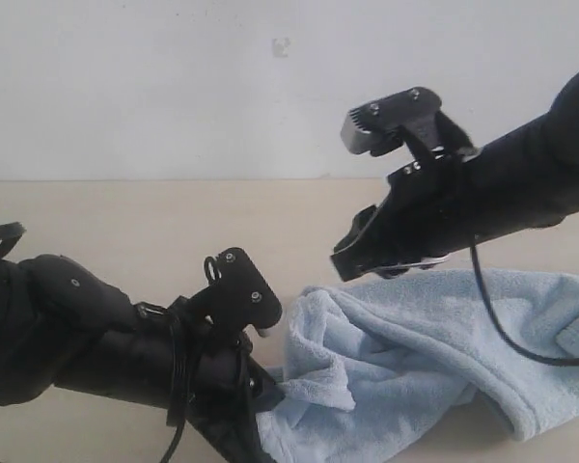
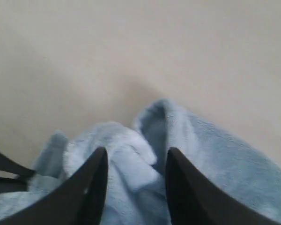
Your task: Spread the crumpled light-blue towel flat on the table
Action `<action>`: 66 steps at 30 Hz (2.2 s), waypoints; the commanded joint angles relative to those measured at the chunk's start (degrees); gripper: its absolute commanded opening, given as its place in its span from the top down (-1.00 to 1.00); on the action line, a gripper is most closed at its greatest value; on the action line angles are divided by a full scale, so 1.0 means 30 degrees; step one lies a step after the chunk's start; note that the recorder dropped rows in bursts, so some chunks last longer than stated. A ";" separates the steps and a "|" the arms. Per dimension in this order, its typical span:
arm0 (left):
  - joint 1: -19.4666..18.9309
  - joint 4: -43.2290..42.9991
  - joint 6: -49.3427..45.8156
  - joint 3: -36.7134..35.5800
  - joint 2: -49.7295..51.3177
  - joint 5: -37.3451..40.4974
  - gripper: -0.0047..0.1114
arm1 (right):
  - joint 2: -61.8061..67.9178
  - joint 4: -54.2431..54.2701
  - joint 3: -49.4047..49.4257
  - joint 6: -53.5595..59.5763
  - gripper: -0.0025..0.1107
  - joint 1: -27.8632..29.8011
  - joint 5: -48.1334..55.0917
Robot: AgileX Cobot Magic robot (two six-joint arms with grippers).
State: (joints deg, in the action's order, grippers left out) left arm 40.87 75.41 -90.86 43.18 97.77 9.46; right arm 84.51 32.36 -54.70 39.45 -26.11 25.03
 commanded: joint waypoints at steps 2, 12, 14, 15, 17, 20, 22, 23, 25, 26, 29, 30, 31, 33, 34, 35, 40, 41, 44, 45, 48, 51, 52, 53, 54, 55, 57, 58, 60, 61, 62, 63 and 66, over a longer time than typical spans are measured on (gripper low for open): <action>0.0110 -0.0130 0.0398 0.0362 -0.2576 -0.2116 0.85 | -0.1053 -0.8770 -0.0062 -0.8662 0.27 0.1959 0.1266; -0.0246 0.4667 -0.8646 -0.0163 -0.9217 -1.5965 0.85 | -0.1014 -0.9991 0.1401 -0.9431 0.26 0.0960 0.1804; -0.0589 0.7086 -0.8686 -0.0272 -0.9521 -1.2988 0.85 | -0.0754 -0.9991 0.1401 -0.8960 0.26 0.0296 0.2060; -0.0680 0.8179 -0.8686 -0.0463 -0.9526 -1.0794 0.85 | -0.0622 -1.0144 0.1401 -0.8863 0.26 0.0038 0.2308; -0.0758 0.8179 -0.8747 -0.1271 -0.9296 -0.6033 0.85 | -0.0331 -1.0548 0.1401 -0.8992 0.26 -0.0069 0.2575; -0.0758 0.8179 -1.0074 -0.2667 -0.8046 0.1514 0.85 | -0.0148 -1.1477 0.1401 -1.0843 0.26 -0.0030 0.2833; -0.0758 0.6972 -1.0482 -0.3098 -0.6612 0.4181 0.84 | -0.0148 -1.1814 0.1401 -1.1676 0.26 -0.0030 0.3006; -0.0758 0.6454 -1.0482 -0.3132 -0.5846 0.4254 0.79 | -0.0148 -1.1814 0.1401 -1.1754 0.26 -0.0030 0.3095; -0.0758 0.6316 -1.0482 -0.3000 -0.4559 0.3130 0.64 | -0.0148 -1.1814 0.1401 -1.1795 0.26 -0.0030 0.3348; -0.0758 0.6316 -1.0482 -0.2892 -0.3914 0.2316 0.52 | -0.0148 -1.1814 0.1401 -1.1888 0.26 -0.0030 0.3488; -0.0758 0.6109 -1.0482 -0.2247 -0.2489 0.1412 0.07 | -0.0148 -1.1814 0.1401 -1.2027 0.26 -0.0030 0.3676; -0.0758 0.6151 -1.0453 -0.1978 -0.2104 0.1677 -0.06 | -0.0148 -1.1814 0.1401 -1.2024 0.26 -0.0030 0.3634; -0.0758 0.6152 -1.0453 -0.1718 -0.1790 0.2371 -0.16 | -0.0148 -1.1814 0.1401 -1.2024 0.26 -0.0030 0.3461; -0.0758 0.6212 -1.0288 -0.1371 -0.1340 0.4024 -0.23 | -0.0148 -1.1814 0.1401 -1.2061 0.26 -0.0030 0.3269; -0.0758 0.6212 -1.0148 -0.1324 -0.1170 0.4741 -0.23 | -0.0148 -1.1814 0.1401 -1.2061 0.26 -0.0030 0.3135; -0.0758 0.6178 -1.0148 -0.1328 -0.1065 0.5077 -0.23 | -0.0148 -1.1814 0.1401 -1.2061 0.26 -0.0030 0.3005; -0.0315 0.5828 -1.0148 -0.1328 -0.0261 0.3253 -0.23 | -0.0148 -1.1814 0.1401 -1.2061 0.26 -0.0030 0.2708; -0.0197 0.5720 -1.0227 -0.1328 -0.0003 0.2852 -0.23 | -0.0148 -1.1814 0.1401 -1.2061 0.26 -0.0030 0.2708; -0.0059 0.5543 -1.0373 -0.1328 0.0988 0.2087 -0.22 | -0.0148 -1.1814 0.1401 -1.2061 0.26 -0.0030 0.2708; -0.0059 0.5543 -1.0373 -0.1328 0.1183 0.1793 -0.20 | -0.0148 -1.1814 0.1401 -1.2061 0.26 -0.0030 0.2708; -0.0059 0.5628 -0.8901 -0.0791 0.1065 -0.0824 0.49 | -0.0148 -1.1814 0.1401 -1.2061 0.26 -0.0030 0.2883; -0.0059 0.5713 -0.8008 -0.0195 -0.1374 -0.4852 0.85 | -0.0148 -1.1814 0.1401 -1.2140 0.26 -0.0030 0.2881; -0.0059 0.5713 -0.8008 -0.0064 -0.2440 -0.7094 0.85 | -0.0148 -1.1814 0.1401 -1.2140 0.26 -0.0030 0.2881; -0.0059 0.5631 -0.8168 0.0070 -0.3680 -1.0548 0.85 | -0.0148 -1.1814 0.1401 -1.2227 0.26 -0.0030 0.2929; -0.0059 0.5392 -0.8658 0.0117 -0.4560 -1.3356 0.85 | -0.0148 -1.1814 0.1401 -1.2528 0.26 -0.0030 0.3077; -0.0167 0.4732 -0.9165 0.0117 -0.5478 -1.6378 0.85 | -0.0148 -1.1814 0.1401 -1.2528 0.26 -0.0030 0.3300; -0.0649 0.4406 -0.9302 0.0117 -0.6568 -1.8782 0.85 | -0.0148 -1.1776 0.1401 -1.2528 0.26 -0.0030 0.3384; -0.1039 0.4601 -0.9302 0.0117 -0.7048 -1.8847 0.85 | -0.0121 -1.1725 0.1401 -1.2528 0.26 -0.0066 0.3429; -0.1750 0.6126 -0.9325 0.0032 -0.7692 -1.6849 0.85 | 0.0074 -1.1418 0.1570 -1.2447 0.26 -0.0066 0.3429; -0.2118 0.7391 -0.9739 -0.0077 -0.7891 -1.5232 0.85 | 0.0282 -1.1210 0.1713 -1.2264 0.26 -0.0066 0.3429; -0.2456 0.8179 -1.0509 -0.0325 -0.7908 -1.3395 0.85 | 0.0515 -1.0888 0.1822 -1.1835 0.26 -0.0066 0.3429; -0.2709 0.8179 -1.0437 -0.0687 -0.7863 -1.1642 0.85 | 0.0814 -1.0338 0.1979 -1.1148 0.26 -0.0130 0.3387; -0.2884 0.8179 -1.0468 -0.1909 -0.7061 -0.8161 0.85 | 0.1902 -0.9423 0.2078 -0.9270 0.26 -0.0778 0.3330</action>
State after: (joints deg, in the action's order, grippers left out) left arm 32.59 99.21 -121.72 39.06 75.19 -21.39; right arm 88.57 2.37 -48.79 8.15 -27.04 35.21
